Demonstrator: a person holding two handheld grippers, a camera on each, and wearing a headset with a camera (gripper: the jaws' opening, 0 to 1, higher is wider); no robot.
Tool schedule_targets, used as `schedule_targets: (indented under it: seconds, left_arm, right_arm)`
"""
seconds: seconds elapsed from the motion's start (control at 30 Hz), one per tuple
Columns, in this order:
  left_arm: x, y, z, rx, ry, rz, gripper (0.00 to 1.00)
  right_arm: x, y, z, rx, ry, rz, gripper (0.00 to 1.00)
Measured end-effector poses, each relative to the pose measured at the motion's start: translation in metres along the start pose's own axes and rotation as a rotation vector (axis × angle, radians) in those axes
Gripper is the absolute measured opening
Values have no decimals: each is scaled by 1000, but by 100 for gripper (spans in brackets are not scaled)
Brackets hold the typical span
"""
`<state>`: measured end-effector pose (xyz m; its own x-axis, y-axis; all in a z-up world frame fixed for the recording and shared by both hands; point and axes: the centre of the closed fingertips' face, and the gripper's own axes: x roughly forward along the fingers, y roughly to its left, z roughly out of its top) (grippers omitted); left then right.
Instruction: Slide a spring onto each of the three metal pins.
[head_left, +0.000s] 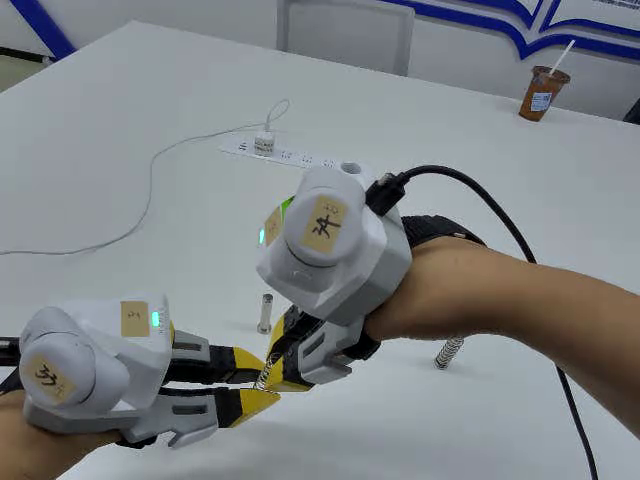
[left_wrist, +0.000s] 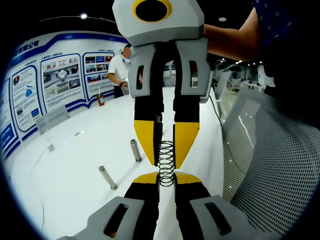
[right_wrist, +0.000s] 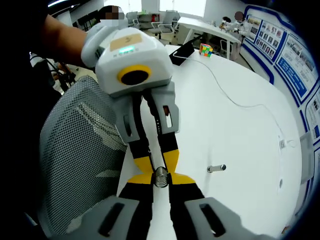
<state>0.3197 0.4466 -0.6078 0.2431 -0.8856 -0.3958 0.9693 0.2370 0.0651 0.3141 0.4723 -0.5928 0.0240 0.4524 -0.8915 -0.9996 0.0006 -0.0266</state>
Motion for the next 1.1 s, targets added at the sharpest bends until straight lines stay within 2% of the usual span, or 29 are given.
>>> schedule_targets:
  seconds: [0.2, 0.43, 0.67, 1.1]
  left_arm:
    - [0, 1, 1, -17, -16, 11, 11]
    - [-1, 3, 0, -21, -5, 16, 13]
    - [-5, 5, -4, -38, 0, 27, 19]
    - [-19, 16, -16, -105, 5, 90, 35]
  right_arm:
    - [-1, -2, 1, 5, -4, -1, 12]
    - [-1, -3, 2, 4, 8, 2, 12]
    - [-4, -9, 0, 9, 18, -5, 12]
    - [-13, -28, -6, 28, 38, -37, 12]
